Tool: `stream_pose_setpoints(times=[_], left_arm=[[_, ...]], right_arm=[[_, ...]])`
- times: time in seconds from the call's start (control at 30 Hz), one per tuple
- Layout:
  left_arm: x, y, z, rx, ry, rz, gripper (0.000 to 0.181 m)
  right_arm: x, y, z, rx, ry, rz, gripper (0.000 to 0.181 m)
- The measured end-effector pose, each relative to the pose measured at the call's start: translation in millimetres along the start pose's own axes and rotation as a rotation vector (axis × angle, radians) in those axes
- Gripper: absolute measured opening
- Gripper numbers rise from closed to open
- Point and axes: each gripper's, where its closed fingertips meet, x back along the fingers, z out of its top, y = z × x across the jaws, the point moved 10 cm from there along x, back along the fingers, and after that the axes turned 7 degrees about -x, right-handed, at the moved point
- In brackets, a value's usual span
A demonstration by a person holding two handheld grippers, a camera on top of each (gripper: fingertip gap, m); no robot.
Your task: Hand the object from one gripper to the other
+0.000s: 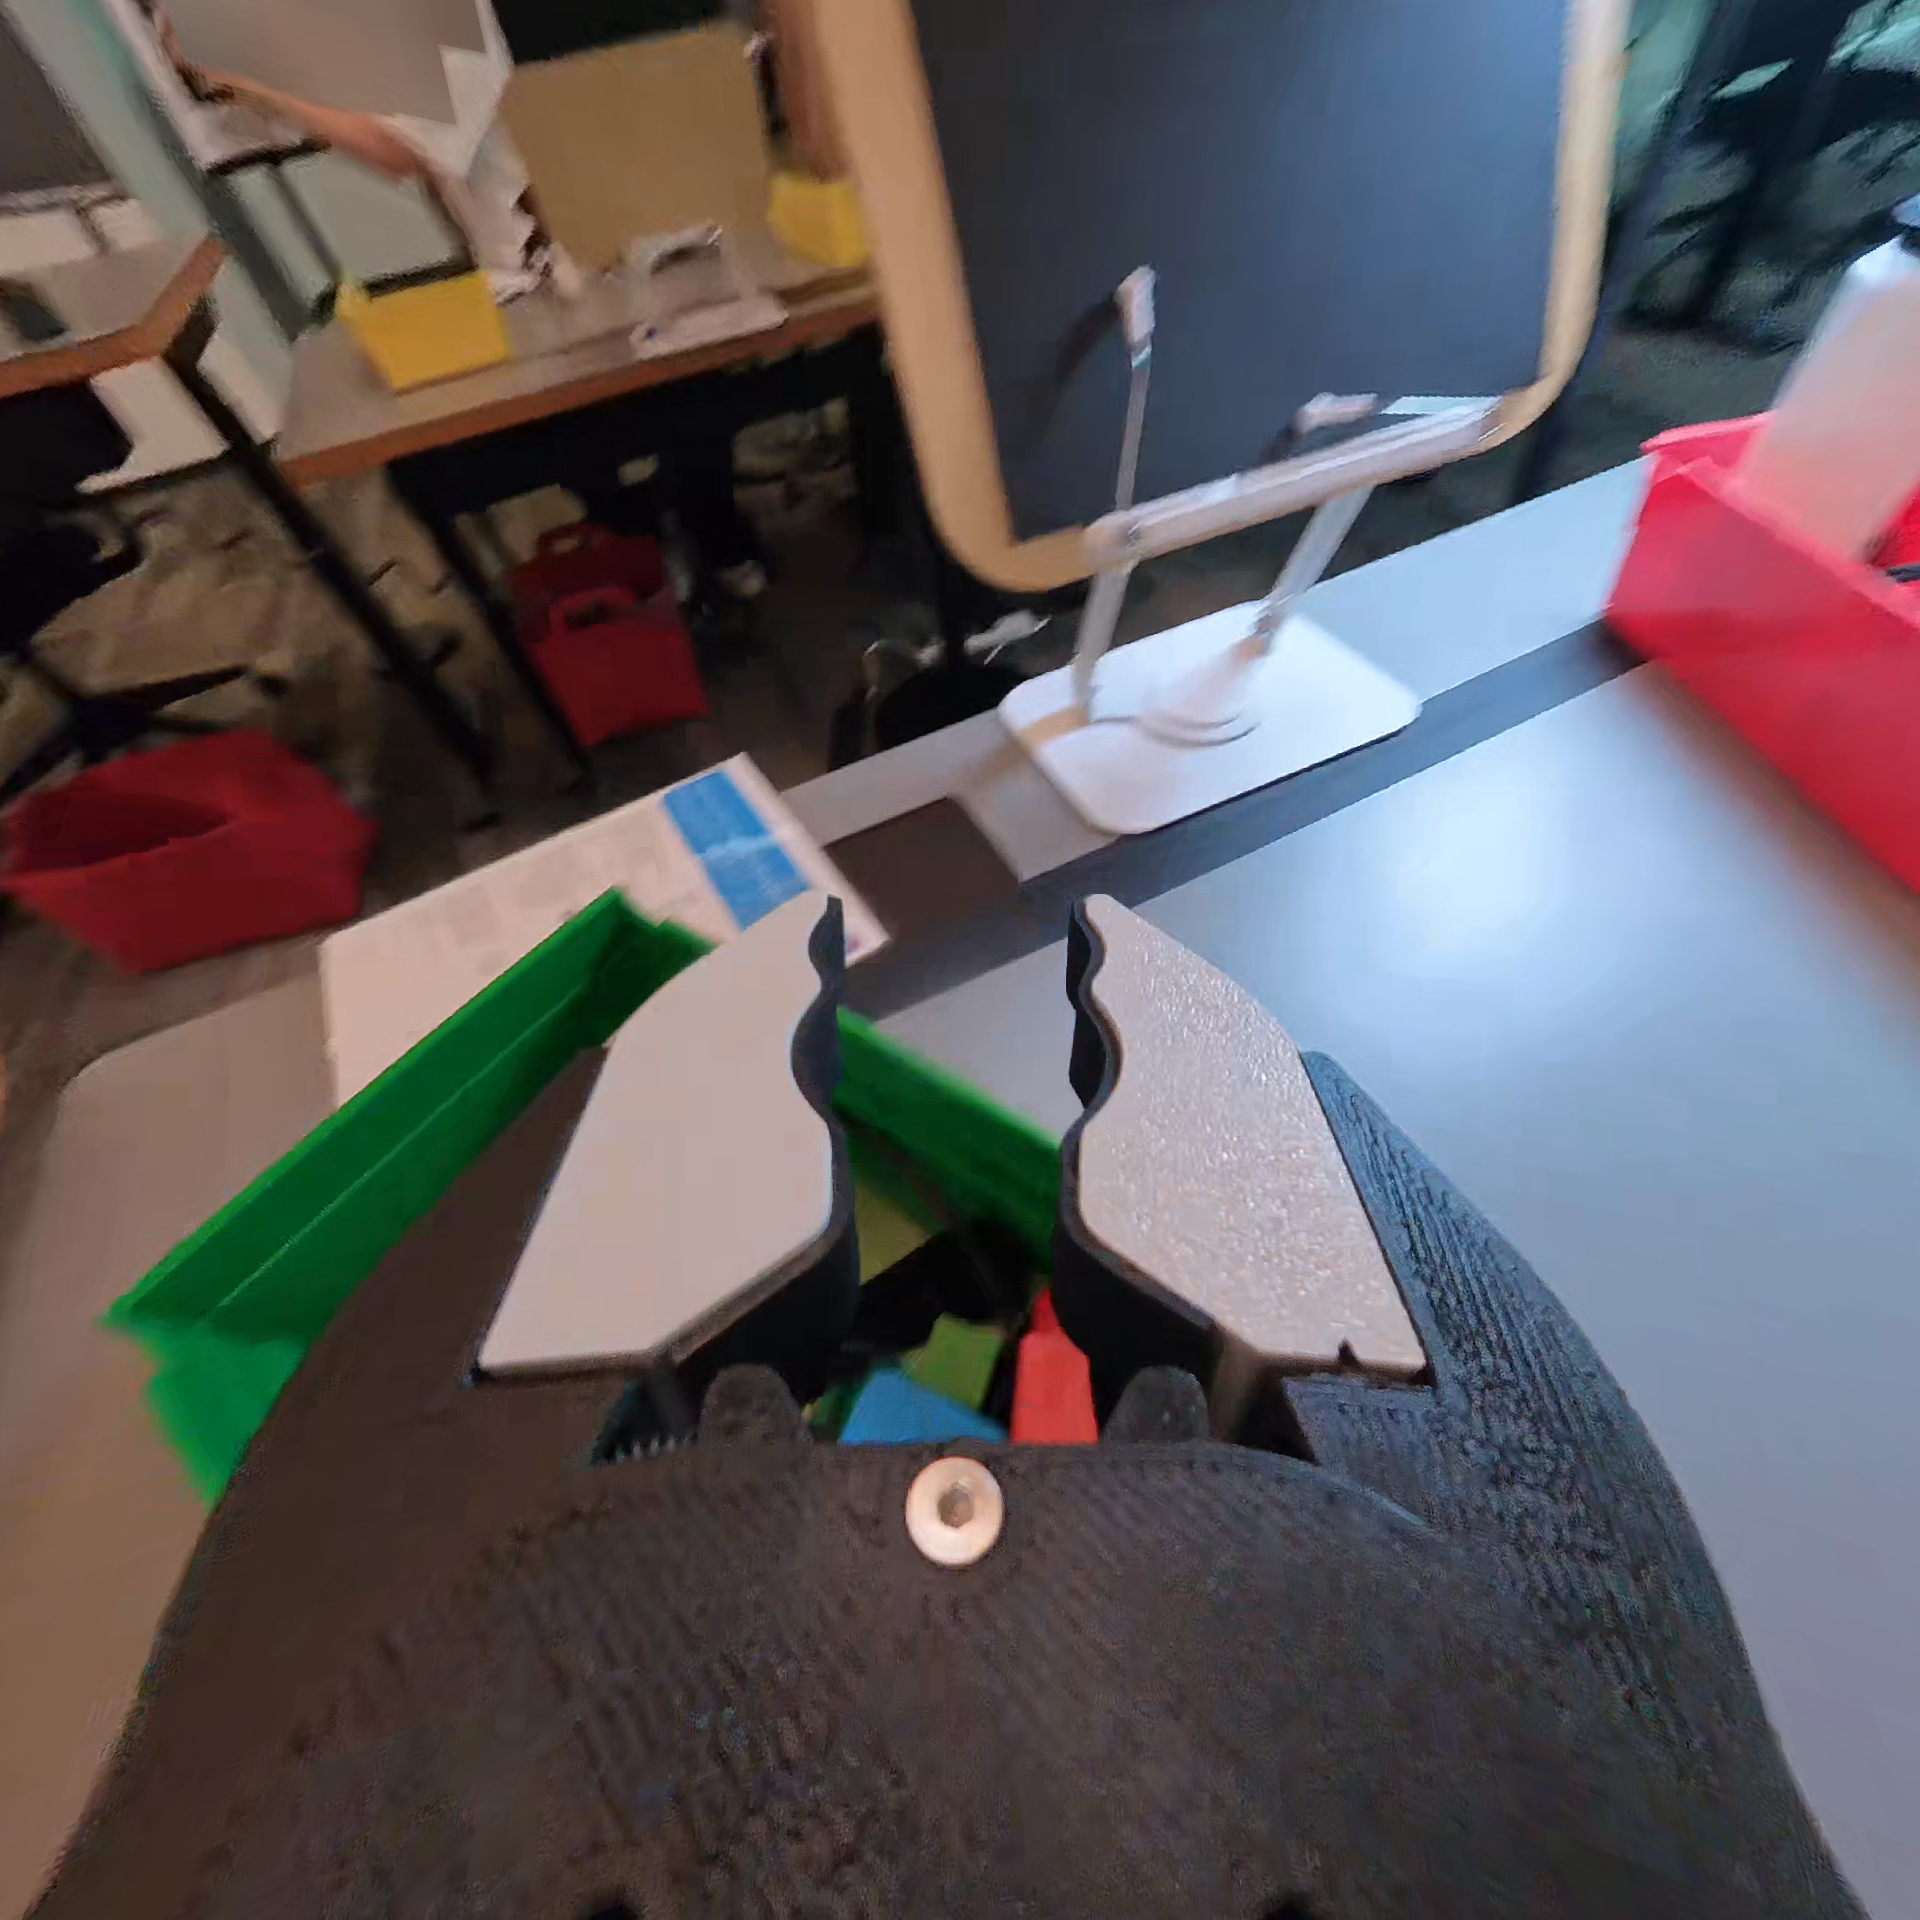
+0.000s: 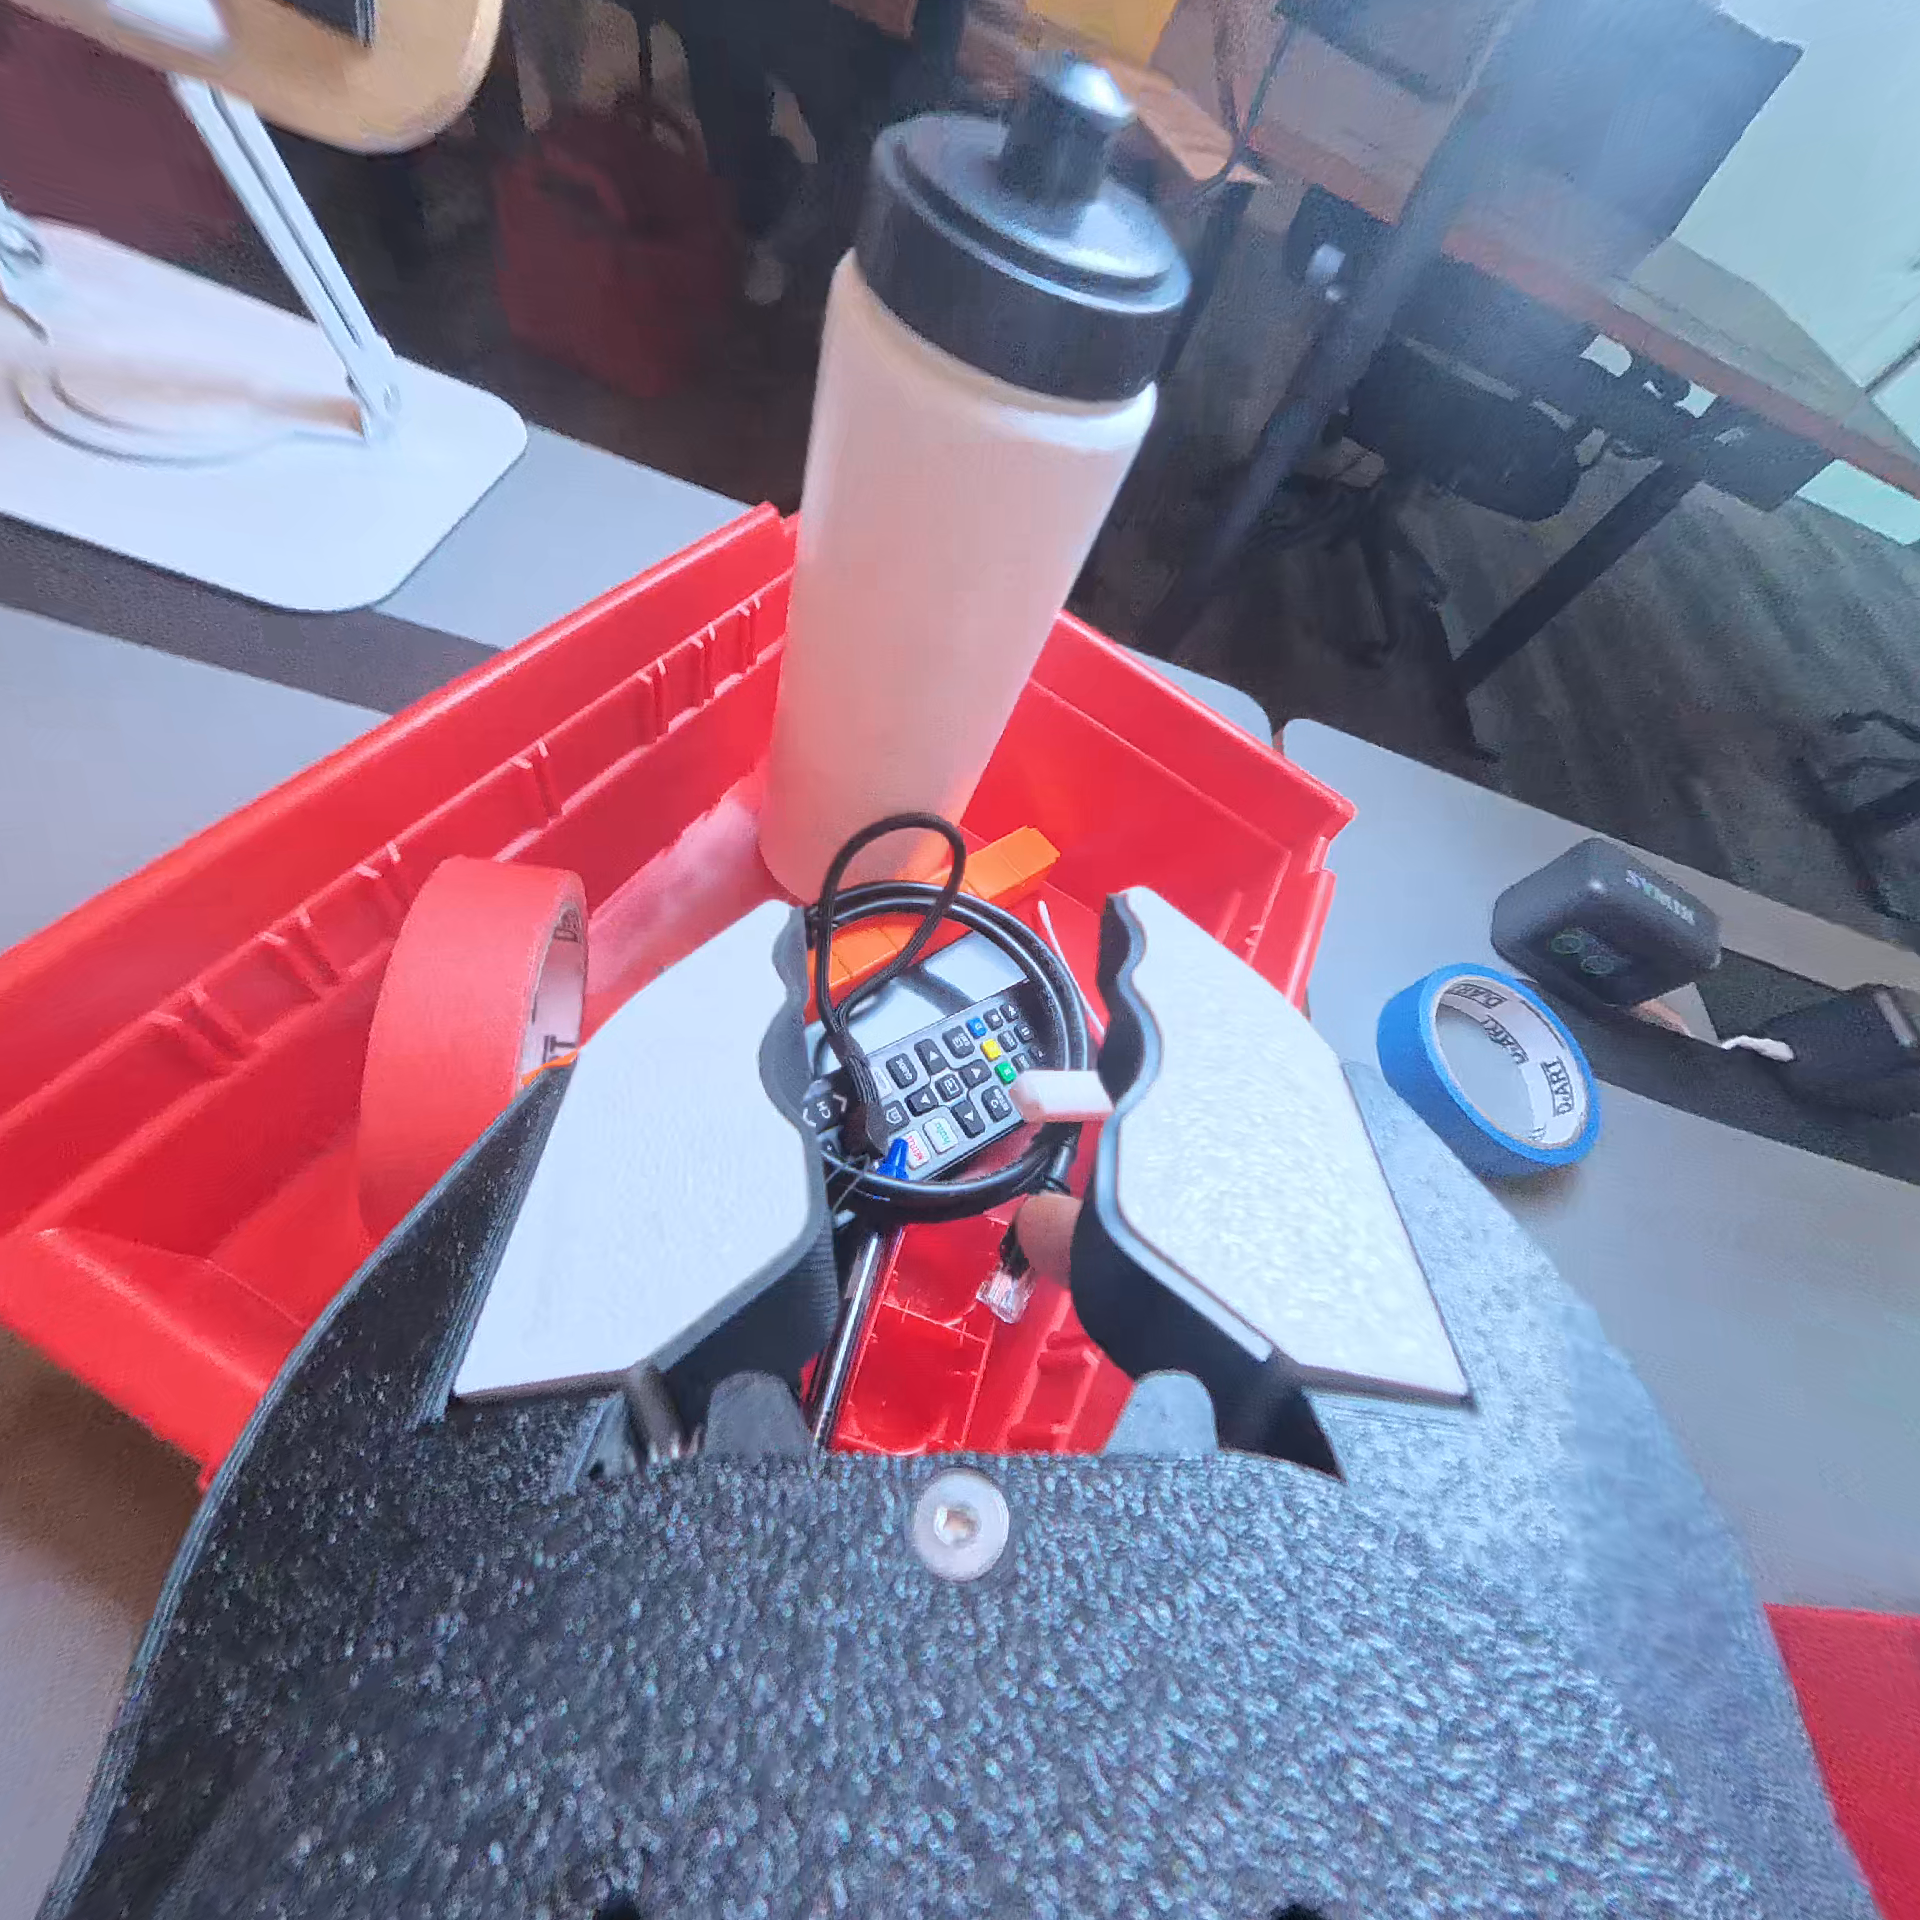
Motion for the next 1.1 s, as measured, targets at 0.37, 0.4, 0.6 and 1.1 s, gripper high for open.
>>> stream_pose_setpoints(times=[0.37,0.4,0.6,1.1], left_arm=[[-26.6,-20.5,-102.1,0.044,-0.767,-0.246,0.047],[-27.8,-16.1,-107.5,0.018,-0.817,-0.28,0.049],[-44.3,-2.4,-136.0,-0.163,-1.041,-0.297,0.061],[10.4,27.2,19.4,-0.294,0.242,-0.06,0.056]], right_arm=[[44.3,6.1,28.8,-0.137,0.265,0.111,0.052],[45.2,3.3,30.4,-0.127,0.27,0.116,0.052],[46.0,-4.7,33.2,-0.107,0.278,0.142,0.05],[100.2,-66.5,68.0,-0.089,0.611,0.656,0.044]])
